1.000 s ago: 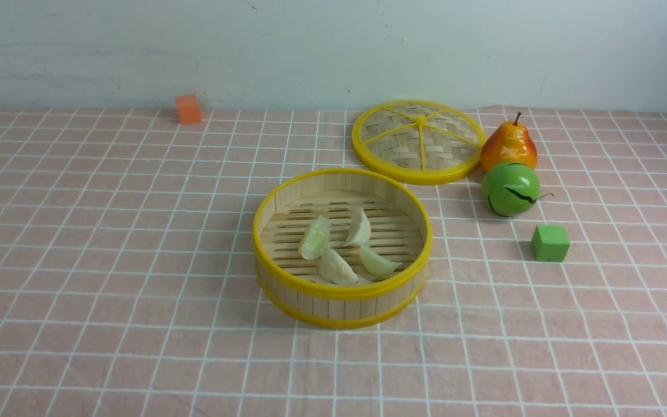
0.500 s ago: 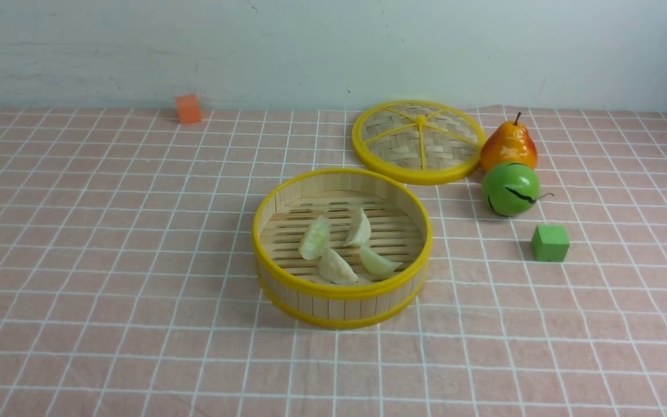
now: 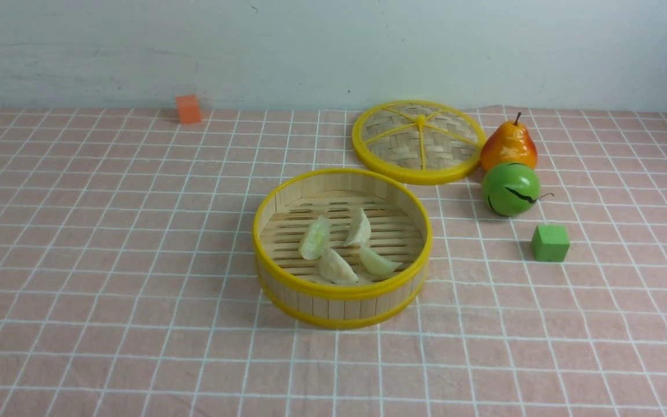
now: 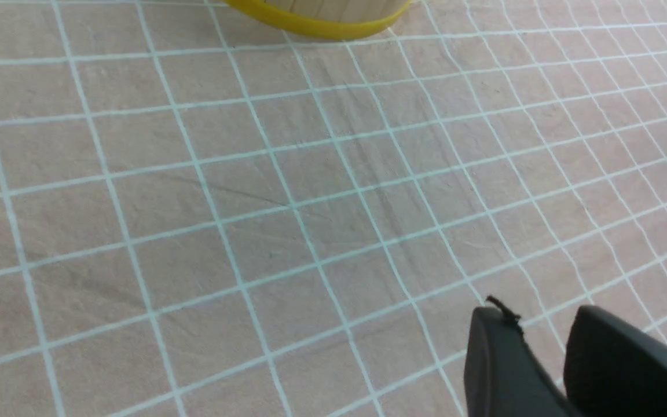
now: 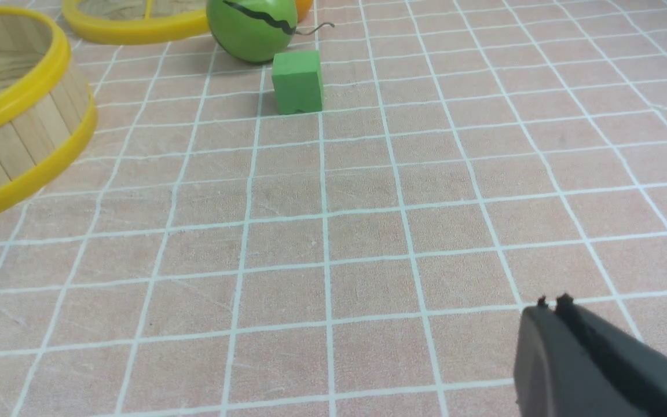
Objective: Put the dumplings into the steamer on the table with the pink tablecloth.
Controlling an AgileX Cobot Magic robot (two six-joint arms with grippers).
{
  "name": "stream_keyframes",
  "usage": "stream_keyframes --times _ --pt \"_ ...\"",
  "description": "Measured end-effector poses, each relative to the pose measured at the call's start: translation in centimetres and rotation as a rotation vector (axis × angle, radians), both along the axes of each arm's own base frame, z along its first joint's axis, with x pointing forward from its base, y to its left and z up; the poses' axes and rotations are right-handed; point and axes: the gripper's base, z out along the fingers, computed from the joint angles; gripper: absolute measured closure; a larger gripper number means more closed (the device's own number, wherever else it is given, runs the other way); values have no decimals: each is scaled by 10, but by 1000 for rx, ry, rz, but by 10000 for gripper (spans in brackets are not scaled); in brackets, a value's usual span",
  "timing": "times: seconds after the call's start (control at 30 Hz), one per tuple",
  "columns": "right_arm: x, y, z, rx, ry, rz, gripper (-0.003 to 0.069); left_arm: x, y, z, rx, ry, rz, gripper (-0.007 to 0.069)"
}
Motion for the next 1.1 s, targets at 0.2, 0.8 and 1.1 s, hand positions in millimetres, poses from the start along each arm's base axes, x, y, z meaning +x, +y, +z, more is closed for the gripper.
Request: stream_keyframes --times 0.2,0.8,1.1 --pt "0 0 0 0 0 0 650 1 13 -10 -101 -300 123 531" --pt "0 0 0 0 0 0 628 1 48 -72 28 -475 634 638" --pt "0 0 0 0 0 0 615 -1 50 -95 84 -289 658 638"
